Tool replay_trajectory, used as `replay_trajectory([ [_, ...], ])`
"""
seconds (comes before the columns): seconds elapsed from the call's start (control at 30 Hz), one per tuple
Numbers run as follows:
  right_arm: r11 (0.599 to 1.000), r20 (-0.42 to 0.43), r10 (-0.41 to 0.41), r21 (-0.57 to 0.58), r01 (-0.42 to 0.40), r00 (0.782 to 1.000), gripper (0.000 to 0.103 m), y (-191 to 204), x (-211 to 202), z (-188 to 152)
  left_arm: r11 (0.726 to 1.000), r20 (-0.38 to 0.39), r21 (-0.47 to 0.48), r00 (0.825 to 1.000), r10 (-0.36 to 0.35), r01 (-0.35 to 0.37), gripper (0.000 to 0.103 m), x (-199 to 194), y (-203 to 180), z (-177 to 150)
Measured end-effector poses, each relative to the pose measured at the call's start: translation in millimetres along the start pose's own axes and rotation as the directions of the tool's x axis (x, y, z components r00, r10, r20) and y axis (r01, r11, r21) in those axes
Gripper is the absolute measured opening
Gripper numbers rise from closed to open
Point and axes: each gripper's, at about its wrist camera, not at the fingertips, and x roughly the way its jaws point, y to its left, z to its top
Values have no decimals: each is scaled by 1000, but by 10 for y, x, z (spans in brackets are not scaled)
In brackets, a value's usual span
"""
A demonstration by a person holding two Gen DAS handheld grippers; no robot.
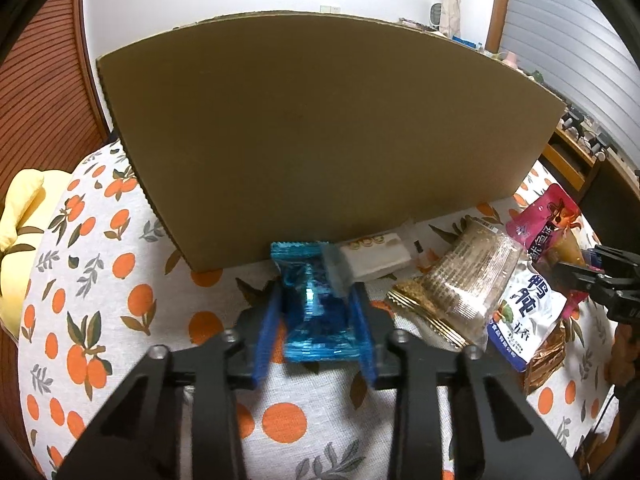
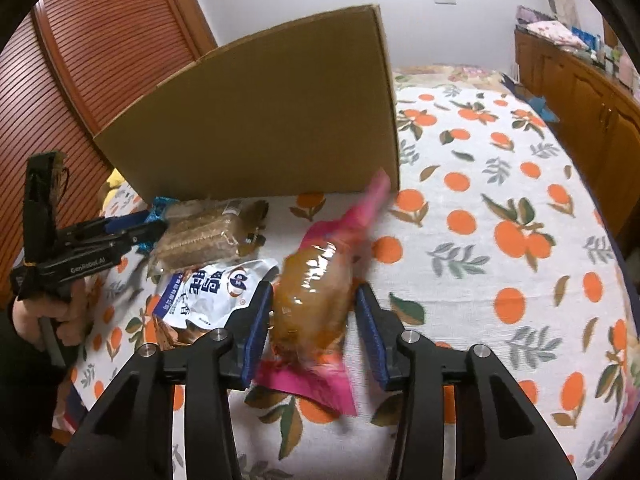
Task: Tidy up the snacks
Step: 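Close the right gripper on the pink bag while the left gripper grasps the blue candy, then lift and carry the pink bag and blue candy over the box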
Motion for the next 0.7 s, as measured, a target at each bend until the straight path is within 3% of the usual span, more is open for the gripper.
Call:
replay_trajectory([
  [0.23, 999, 20, -28, -31, 29, 999, 40, 59, -2, -22, 1000, 7, 3, 1000, 13, -13, 20, -67, 39, -55],
  [0.7, 997, 37, -45, -55, 47, 998, 37, 102, -9, -46, 1000, 43, 6, 999, -4, 3, 20, -443, 57, -257],
])
